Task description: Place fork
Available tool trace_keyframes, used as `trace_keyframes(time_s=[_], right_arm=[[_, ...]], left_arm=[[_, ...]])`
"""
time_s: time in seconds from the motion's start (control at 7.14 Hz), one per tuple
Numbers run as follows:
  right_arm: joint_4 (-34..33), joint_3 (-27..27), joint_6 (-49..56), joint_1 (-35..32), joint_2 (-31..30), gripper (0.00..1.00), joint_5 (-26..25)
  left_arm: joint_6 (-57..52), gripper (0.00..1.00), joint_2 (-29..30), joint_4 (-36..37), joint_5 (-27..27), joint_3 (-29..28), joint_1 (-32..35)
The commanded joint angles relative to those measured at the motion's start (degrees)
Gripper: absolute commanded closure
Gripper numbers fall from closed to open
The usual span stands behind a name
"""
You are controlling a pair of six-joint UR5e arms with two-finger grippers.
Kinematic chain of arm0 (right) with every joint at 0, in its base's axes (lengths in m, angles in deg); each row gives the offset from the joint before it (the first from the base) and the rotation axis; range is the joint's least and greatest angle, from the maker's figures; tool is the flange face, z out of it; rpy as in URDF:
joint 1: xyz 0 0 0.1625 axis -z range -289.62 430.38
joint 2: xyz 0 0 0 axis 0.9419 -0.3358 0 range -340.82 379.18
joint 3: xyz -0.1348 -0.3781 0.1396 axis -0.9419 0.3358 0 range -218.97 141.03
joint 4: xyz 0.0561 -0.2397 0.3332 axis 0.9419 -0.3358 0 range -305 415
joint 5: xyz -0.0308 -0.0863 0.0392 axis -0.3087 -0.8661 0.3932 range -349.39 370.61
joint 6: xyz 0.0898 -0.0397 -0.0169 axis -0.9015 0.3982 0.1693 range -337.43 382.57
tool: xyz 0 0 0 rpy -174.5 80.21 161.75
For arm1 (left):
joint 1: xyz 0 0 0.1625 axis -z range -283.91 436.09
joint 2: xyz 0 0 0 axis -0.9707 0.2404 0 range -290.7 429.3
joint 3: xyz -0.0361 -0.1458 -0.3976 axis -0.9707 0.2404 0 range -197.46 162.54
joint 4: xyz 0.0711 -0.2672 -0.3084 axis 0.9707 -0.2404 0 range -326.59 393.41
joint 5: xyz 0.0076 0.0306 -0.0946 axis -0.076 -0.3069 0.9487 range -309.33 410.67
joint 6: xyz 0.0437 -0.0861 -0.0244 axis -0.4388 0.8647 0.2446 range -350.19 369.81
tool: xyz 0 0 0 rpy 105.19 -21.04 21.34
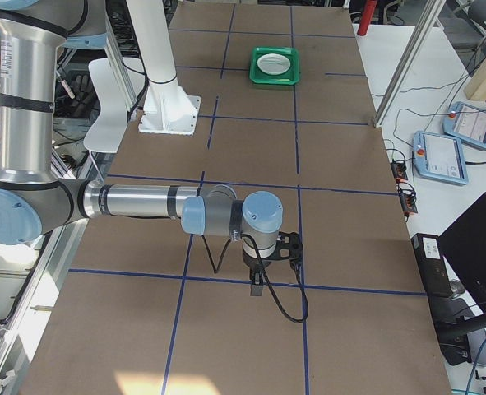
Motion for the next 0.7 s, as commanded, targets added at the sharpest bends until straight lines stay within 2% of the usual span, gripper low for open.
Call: trace_keyframes(time_s=[0.0,0.42,0.56], right_arm=[[0.0,0.0,0.0,0.0,0.0,0.00,0.0],[0.0,0.0,0.0,0.0,0.0,0.00,0.0],[0.0,-0.1,-0.1,0.0,0.0,0.00,0.0]], left_arm=[[-0.1,0.00,0.1,-0.2,0.1,0.0,0.0],[-0.1,0.00,1.0,-1.3,2.6,-0.1,0.0],[0.5,0.00,2.3,-7.5,2.7,0.0,0.0]])
